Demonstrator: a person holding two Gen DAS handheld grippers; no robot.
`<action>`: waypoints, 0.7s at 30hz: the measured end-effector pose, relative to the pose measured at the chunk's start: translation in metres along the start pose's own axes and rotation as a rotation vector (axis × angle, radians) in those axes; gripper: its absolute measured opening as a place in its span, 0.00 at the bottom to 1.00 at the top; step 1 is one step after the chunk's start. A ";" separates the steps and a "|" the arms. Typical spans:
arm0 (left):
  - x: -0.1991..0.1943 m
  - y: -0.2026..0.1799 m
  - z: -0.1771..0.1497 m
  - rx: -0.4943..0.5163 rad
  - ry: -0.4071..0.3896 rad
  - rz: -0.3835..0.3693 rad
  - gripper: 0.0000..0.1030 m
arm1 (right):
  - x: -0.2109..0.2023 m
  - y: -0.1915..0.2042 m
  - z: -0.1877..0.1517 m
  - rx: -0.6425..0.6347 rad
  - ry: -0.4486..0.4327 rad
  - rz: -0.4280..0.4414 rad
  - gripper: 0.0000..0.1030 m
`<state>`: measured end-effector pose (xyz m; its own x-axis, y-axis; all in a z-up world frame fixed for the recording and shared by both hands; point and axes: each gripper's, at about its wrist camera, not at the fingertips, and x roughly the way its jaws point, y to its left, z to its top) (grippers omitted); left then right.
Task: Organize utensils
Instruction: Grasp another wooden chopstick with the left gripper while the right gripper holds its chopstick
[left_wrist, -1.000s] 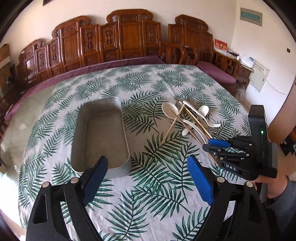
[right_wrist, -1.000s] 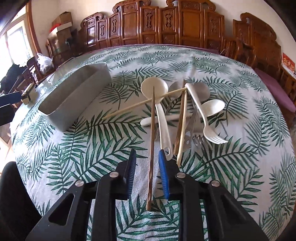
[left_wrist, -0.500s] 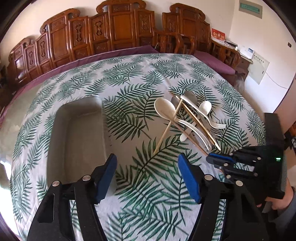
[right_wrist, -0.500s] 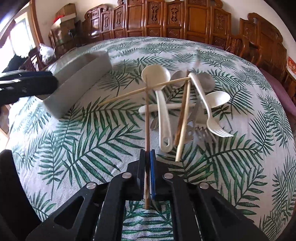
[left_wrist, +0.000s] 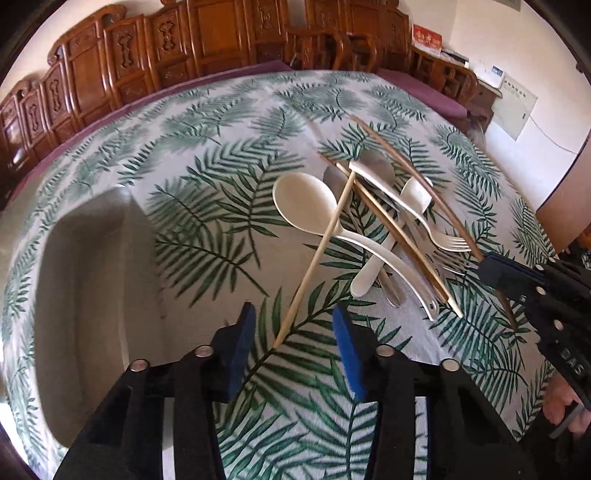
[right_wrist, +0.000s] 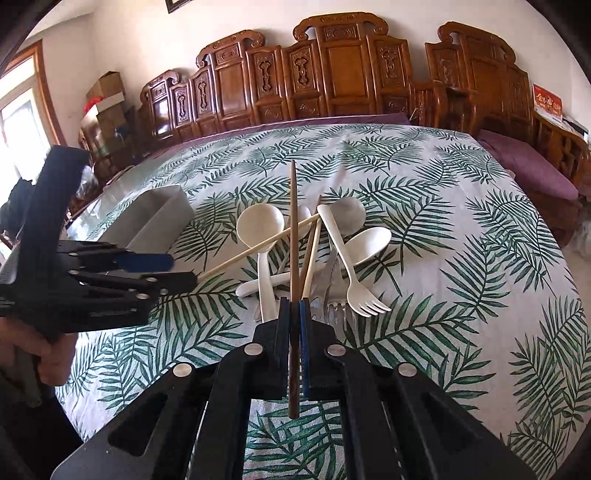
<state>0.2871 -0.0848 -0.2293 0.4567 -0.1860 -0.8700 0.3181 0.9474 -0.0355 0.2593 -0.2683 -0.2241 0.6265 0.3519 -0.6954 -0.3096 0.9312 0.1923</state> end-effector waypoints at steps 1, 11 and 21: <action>0.003 0.000 0.002 -0.003 0.005 -0.005 0.33 | 0.001 0.000 0.000 0.001 0.000 0.001 0.06; 0.026 -0.002 0.011 0.009 0.025 -0.046 0.09 | 0.000 0.005 0.001 -0.014 -0.005 0.007 0.06; -0.023 -0.004 -0.012 0.016 -0.067 -0.053 0.04 | -0.001 0.013 0.000 -0.024 -0.007 0.004 0.06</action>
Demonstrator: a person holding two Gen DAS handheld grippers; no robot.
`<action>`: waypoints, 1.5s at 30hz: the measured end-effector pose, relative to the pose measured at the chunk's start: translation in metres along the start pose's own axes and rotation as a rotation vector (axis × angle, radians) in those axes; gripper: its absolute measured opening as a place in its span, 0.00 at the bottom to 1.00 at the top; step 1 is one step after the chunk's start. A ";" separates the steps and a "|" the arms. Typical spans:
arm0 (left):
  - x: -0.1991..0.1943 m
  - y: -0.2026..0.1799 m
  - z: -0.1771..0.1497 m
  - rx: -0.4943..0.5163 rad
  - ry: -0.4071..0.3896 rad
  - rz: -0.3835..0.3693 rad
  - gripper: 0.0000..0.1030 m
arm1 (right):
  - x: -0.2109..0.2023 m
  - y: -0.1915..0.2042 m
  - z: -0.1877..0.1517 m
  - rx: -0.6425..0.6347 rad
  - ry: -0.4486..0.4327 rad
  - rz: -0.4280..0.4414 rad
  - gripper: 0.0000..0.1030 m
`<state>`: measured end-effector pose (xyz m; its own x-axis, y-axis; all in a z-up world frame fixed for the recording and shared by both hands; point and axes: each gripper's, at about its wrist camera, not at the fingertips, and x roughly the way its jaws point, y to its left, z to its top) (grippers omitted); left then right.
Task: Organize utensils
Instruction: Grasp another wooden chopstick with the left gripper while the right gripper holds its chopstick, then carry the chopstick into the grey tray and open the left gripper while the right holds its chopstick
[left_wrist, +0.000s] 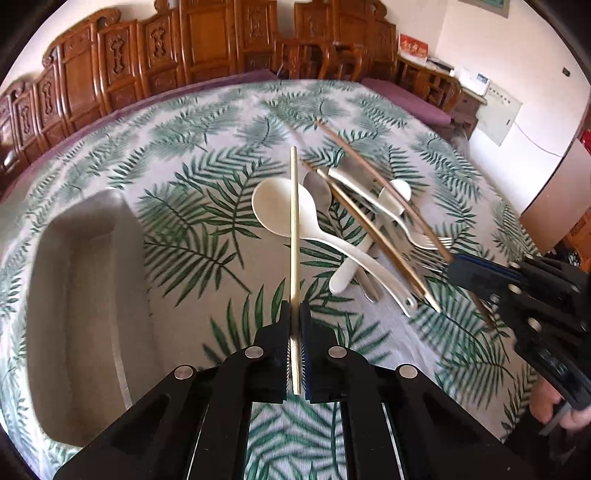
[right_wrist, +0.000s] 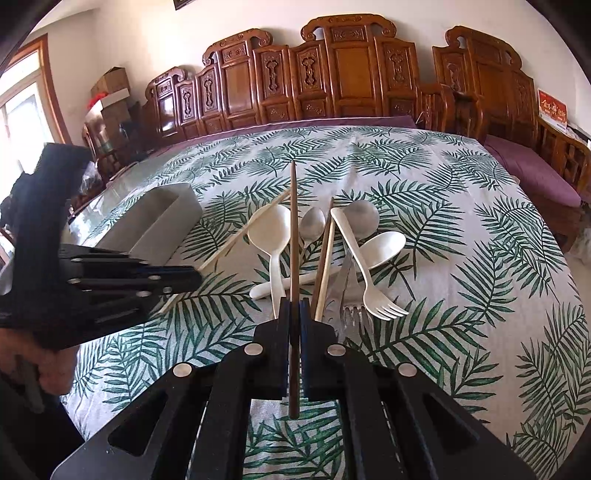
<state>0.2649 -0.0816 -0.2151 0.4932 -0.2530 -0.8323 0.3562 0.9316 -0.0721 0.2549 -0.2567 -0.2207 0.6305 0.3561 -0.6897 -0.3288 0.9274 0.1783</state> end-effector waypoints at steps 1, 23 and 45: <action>-0.006 0.001 -0.002 -0.004 -0.007 -0.005 0.04 | -0.002 0.002 0.000 0.000 -0.004 0.001 0.06; -0.069 0.098 -0.029 -0.150 -0.061 0.080 0.04 | -0.016 0.055 0.004 -0.089 -0.024 0.021 0.06; -0.033 0.158 -0.036 -0.271 0.063 0.072 0.04 | -0.003 0.122 0.040 -0.210 -0.010 0.041 0.06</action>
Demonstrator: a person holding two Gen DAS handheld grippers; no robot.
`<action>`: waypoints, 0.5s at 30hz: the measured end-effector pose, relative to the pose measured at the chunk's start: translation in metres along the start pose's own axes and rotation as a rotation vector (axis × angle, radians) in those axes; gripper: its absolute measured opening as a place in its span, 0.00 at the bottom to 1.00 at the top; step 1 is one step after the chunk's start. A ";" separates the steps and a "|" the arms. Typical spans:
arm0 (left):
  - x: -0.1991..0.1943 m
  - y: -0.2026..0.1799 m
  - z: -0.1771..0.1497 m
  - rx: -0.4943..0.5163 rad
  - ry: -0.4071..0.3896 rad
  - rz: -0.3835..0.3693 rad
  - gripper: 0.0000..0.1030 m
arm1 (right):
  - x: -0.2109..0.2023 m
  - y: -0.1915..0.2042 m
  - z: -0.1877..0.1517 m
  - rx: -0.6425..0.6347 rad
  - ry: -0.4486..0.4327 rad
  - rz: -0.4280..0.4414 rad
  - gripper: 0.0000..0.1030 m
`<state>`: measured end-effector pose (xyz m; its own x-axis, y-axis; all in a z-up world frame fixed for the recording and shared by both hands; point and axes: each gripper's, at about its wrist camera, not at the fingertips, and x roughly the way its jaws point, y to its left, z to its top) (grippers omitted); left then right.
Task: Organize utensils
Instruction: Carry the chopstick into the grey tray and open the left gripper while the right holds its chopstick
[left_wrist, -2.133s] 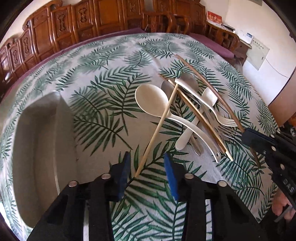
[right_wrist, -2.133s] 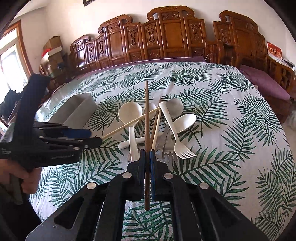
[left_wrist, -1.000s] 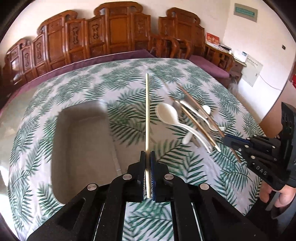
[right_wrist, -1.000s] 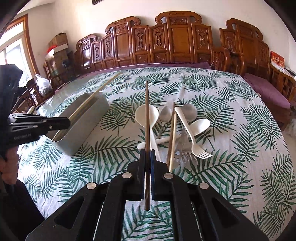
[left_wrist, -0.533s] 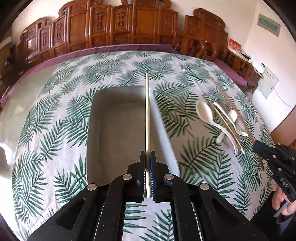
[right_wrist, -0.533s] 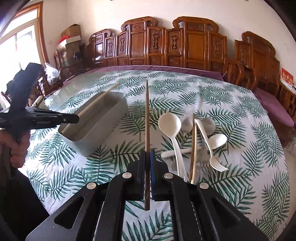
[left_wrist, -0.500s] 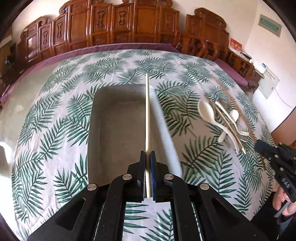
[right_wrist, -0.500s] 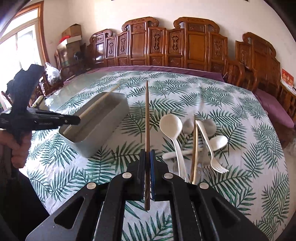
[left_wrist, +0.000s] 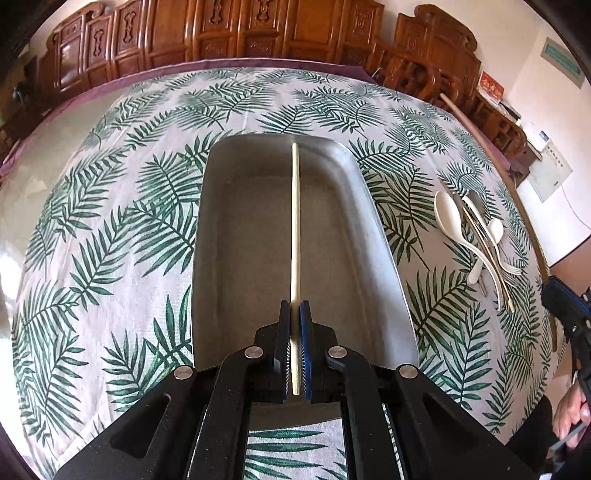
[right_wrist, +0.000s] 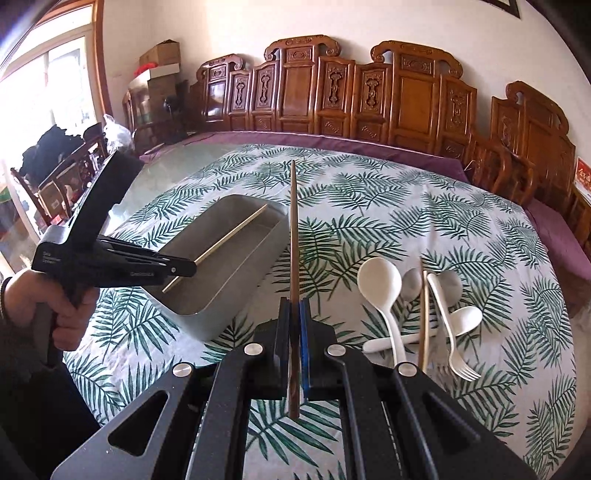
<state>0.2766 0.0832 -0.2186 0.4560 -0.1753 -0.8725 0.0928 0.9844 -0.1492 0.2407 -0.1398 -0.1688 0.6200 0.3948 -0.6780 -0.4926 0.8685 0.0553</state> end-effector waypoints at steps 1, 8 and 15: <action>0.001 0.000 0.000 0.002 0.000 0.005 0.04 | 0.002 0.001 0.000 -0.001 0.004 0.001 0.06; -0.008 0.006 0.003 -0.011 -0.024 0.001 0.20 | 0.017 0.014 0.008 -0.001 0.030 0.015 0.06; -0.034 0.016 0.008 -0.013 -0.096 0.018 0.33 | 0.035 0.028 0.023 0.032 0.041 0.062 0.06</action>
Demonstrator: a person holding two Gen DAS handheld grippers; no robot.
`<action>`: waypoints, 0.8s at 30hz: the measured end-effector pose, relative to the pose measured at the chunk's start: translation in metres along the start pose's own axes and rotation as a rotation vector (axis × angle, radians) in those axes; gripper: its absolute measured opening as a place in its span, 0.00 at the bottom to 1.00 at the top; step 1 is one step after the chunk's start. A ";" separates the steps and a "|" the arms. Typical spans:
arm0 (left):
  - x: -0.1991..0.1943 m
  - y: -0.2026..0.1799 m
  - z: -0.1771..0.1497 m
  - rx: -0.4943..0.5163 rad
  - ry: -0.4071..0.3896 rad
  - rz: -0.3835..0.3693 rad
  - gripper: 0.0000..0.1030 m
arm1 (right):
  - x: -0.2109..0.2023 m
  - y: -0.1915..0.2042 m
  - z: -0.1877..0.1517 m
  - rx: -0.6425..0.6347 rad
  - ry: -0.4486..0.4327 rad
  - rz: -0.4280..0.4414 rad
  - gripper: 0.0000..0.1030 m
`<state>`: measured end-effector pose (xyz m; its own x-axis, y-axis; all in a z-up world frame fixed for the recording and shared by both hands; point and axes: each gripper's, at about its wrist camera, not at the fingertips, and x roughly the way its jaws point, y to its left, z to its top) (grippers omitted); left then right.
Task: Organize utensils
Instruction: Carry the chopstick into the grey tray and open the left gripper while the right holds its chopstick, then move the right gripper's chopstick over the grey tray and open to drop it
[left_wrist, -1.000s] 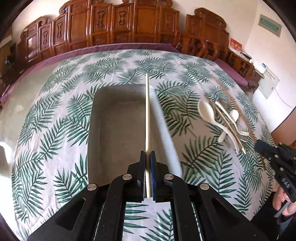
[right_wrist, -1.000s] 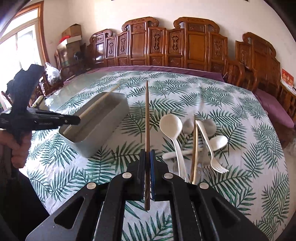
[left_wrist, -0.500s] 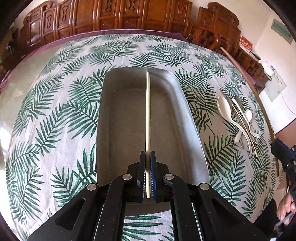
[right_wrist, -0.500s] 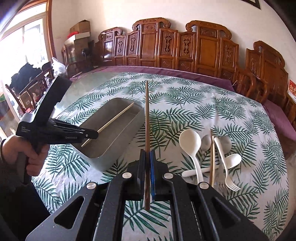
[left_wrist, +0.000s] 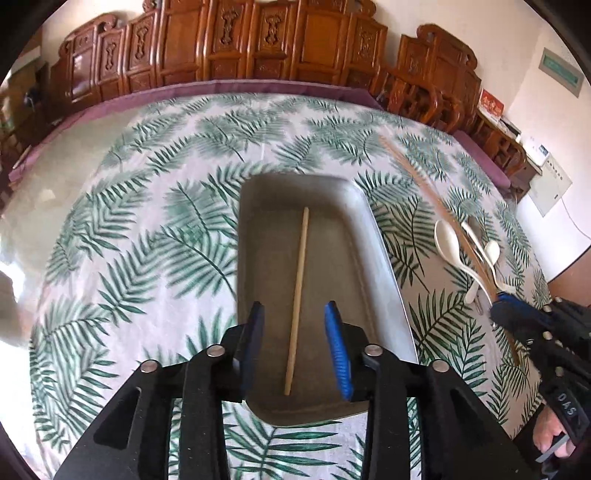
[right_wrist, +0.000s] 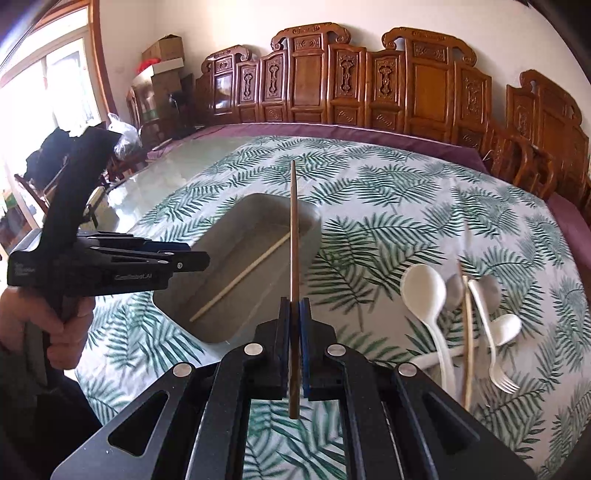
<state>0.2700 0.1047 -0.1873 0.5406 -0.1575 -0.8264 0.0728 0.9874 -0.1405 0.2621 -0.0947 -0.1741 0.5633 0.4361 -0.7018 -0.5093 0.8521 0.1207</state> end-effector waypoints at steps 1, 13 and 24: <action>-0.004 0.004 0.001 -0.006 -0.014 0.006 0.37 | 0.003 0.003 0.002 0.004 0.002 0.008 0.06; -0.029 0.044 0.012 -0.078 -0.107 0.084 0.78 | 0.048 0.021 0.027 0.068 0.037 0.067 0.06; -0.036 0.058 0.014 -0.105 -0.128 0.113 0.85 | 0.093 0.029 0.021 0.123 0.113 0.084 0.06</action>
<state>0.2666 0.1676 -0.1574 0.6432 -0.0360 -0.7648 -0.0788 0.9905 -0.1129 0.3134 -0.0235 -0.2206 0.4421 0.4783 -0.7588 -0.4645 0.8458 0.2625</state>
